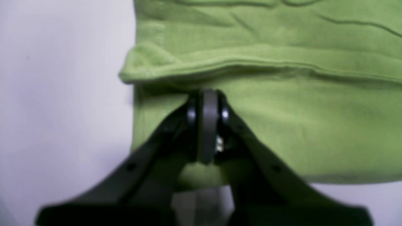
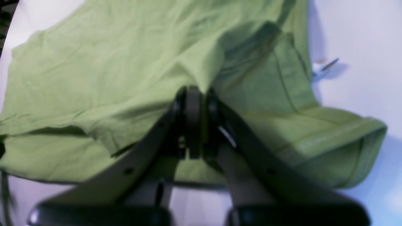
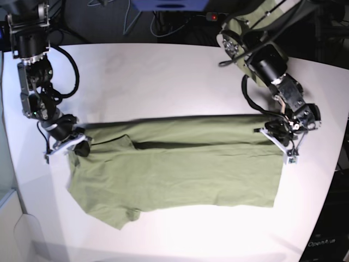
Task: Fold the T-shirt properly
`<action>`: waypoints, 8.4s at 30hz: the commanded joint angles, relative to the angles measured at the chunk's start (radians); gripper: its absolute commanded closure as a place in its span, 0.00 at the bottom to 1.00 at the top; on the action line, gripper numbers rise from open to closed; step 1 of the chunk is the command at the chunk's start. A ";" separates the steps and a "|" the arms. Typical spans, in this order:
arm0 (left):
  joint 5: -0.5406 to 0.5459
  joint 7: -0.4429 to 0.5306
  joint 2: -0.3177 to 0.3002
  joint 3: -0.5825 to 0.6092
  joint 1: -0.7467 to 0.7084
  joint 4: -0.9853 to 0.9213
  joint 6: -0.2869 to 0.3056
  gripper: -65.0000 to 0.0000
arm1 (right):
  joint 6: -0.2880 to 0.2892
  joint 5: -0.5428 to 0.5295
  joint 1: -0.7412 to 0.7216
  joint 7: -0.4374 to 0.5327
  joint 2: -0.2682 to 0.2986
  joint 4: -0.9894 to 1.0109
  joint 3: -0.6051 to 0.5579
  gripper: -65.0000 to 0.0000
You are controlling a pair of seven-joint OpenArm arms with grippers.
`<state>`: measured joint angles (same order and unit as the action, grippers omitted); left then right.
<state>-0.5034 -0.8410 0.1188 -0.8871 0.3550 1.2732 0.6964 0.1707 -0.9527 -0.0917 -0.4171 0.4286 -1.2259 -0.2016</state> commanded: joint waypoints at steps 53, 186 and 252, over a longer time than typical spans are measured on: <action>-0.001 -0.005 -0.005 0.003 -0.026 0.016 0.002 0.97 | -0.003 -0.016 -0.395 -0.087 -0.053 0.251 -0.243 0.78; 0.107 -0.085 0.038 0.006 -0.374 0.598 0.002 0.49 | 0.002 -0.016 0.614 0.335 0.229 -0.452 0.147 0.95; 0.099 -0.212 -0.132 0.029 -0.123 0.349 0.002 0.49 | 0.499 0.558 -0.719 0.260 -0.149 0.926 -0.184 0.19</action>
<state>-0.4072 -1.0668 -0.0010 -0.8612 0.2142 1.5997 0.7029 0.6613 -0.3779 -0.7803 -0.1764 0.2714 -0.2878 -0.3885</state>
